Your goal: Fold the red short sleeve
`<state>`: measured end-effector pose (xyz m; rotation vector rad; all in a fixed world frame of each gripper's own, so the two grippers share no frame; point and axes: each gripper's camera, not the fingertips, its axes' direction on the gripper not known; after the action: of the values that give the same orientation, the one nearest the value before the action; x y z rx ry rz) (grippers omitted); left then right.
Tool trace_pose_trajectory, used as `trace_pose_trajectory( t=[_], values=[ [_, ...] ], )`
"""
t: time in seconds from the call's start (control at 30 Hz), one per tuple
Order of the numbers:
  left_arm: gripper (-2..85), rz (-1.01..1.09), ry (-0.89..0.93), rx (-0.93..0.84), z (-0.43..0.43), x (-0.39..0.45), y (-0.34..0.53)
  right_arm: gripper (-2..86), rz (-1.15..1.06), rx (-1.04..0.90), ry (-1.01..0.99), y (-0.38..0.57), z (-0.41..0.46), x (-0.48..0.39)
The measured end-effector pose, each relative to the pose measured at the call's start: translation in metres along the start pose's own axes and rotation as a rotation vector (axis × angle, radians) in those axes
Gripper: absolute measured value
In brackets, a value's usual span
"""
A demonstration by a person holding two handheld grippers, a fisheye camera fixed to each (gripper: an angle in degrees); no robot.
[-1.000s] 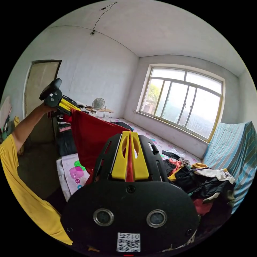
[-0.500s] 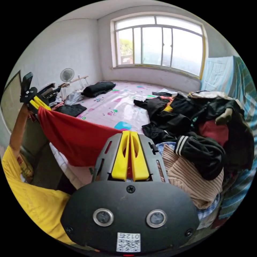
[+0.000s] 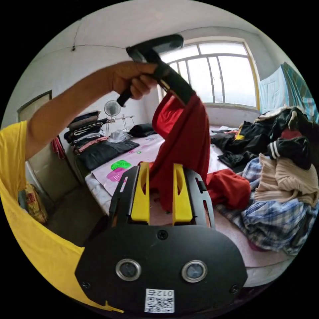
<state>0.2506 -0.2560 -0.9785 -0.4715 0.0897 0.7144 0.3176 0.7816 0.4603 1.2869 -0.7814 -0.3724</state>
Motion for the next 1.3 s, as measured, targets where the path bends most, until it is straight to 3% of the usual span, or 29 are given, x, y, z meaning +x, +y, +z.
trace_pose_trajectory(
  t=[0.1, 0.23, 0.3, 0.43, 0.57, 0.67, 0.87, 0.97, 1.17, 1.3],
  values=[
    [-0.1, 0.044, -0.011, -0.037, 0.023, 0.010, -0.012, 3.5, 0.099, -0.047, 0.096, 0.001, 0.018, 0.027],
    [1.3, -0.021, -0.165, -0.062, 0.044, -0.017, 0.003, 2.4, 0.154, -0.065, -0.086, 0.009, 0.000, 0.074],
    [2.7, -0.108, -0.155, -0.065, 0.053, -0.053, 0.023, 2.2, 0.193, -0.071, -0.177, 0.020, -0.023, 0.106],
    [6.0, -0.314, 0.143, -0.077, 0.104, -0.145, 0.094, 2.0, 0.318, -0.033, -0.388, 0.025, -0.058, 0.160],
    [6.5, -0.431, 0.462, 0.150, 0.159, -0.193, 0.189, 1.8, 0.466, 0.014, -0.521, 0.029, -0.079, 0.217],
    [7.2, -0.528, 0.522, 0.323, 0.186, -0.202, 0.262, 1.8, 0.483, 0.005, -0.509, 0.030, -0.089, 0.242],
    [10.9, -0.433, 0.526, 0.224, 0.252, -0.138, 0.293, 1.7, 0.470, -0.017, -0.527, 0.033, -0.093, 0.261],
    [11.5, -0.453, 0.533, 0.267, 0.267, -0.125, 0.286, 1.7, 0.431, -0.022, -0.517, 0.025, -0.095, 0.258],
    [9.6, -0.464, 0.300, 0.204, 0.270, -0.103, 0.268, 1.6, 0.315, -0.082, -0.445, 0.003, -0.103, 0.238],
    [8.2, -0.367, 0.225, 0.277, 0.226, -0.074, 0.281, 1.5, 0.328, -0.081, -0.431, 0.003, -0.113, 0.242]
  ],
)
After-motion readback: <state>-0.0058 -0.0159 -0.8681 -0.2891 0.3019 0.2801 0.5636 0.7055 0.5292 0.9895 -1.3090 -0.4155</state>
